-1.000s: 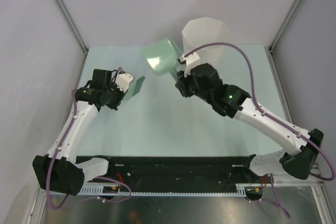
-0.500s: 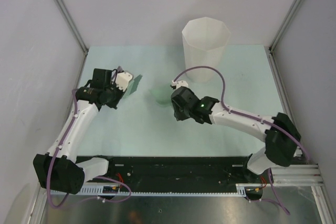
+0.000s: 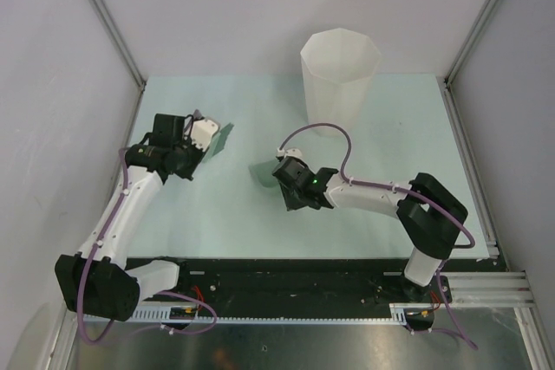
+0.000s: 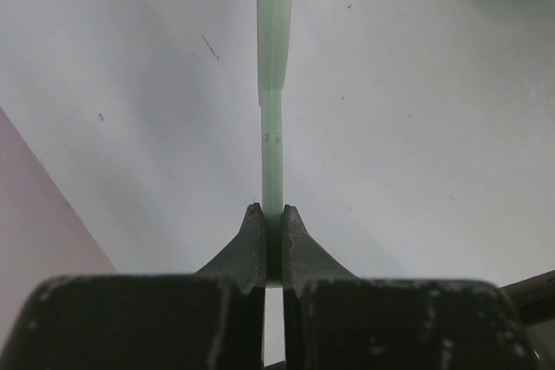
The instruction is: Sweep away the paper scraps from the table
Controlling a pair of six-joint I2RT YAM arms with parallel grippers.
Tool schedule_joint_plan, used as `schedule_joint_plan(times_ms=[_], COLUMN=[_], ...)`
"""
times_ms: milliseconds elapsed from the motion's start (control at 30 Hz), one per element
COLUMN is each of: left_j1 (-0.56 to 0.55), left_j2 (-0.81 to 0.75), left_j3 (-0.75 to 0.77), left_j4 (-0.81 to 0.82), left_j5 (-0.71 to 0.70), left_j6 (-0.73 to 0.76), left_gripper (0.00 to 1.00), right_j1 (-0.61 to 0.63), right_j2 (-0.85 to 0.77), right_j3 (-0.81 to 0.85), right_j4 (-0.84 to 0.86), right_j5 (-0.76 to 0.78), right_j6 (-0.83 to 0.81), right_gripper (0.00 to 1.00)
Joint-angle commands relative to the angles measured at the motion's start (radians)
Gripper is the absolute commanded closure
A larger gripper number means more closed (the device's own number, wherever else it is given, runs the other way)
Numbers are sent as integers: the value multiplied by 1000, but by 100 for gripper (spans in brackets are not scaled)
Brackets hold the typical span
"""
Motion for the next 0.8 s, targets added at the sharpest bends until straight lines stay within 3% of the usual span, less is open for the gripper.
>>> schedule_joint_plan(times_ms=[0,67,100,133,267,333,533,767], left_j1=[9,9,7,7,-19,-97,-376,-635], left_j2=[-27,-25,-24,-24,-5,10,90,211], left_j3=[-3,0,3,9,32,43,86,62], left_j4=[27,26,26,26,23,24,39,160], left_j5=[28,38,43,46,11,-35,-441,-784], left_j6=[-2,-5,-5,-3,-8,-9,-20,12], left_gripper=[100,100,100,100,100,100,100,100], right_j1=[18,29,29,31,43,41,25,-110], right_j2=[-16,-31,-40,-63,-146,-187,-327,-460], right_j3=[4,4,4,4,4,4,1,-56], right_j4=[51,41,35,34,21,17,-99,-212], right_j5=[24,36,41,42,57,65,253,303], right_j6=[18,17,15,11,-16,-45,-82,-34], right_gripper=[53,38,13,0,0,0,0,0])
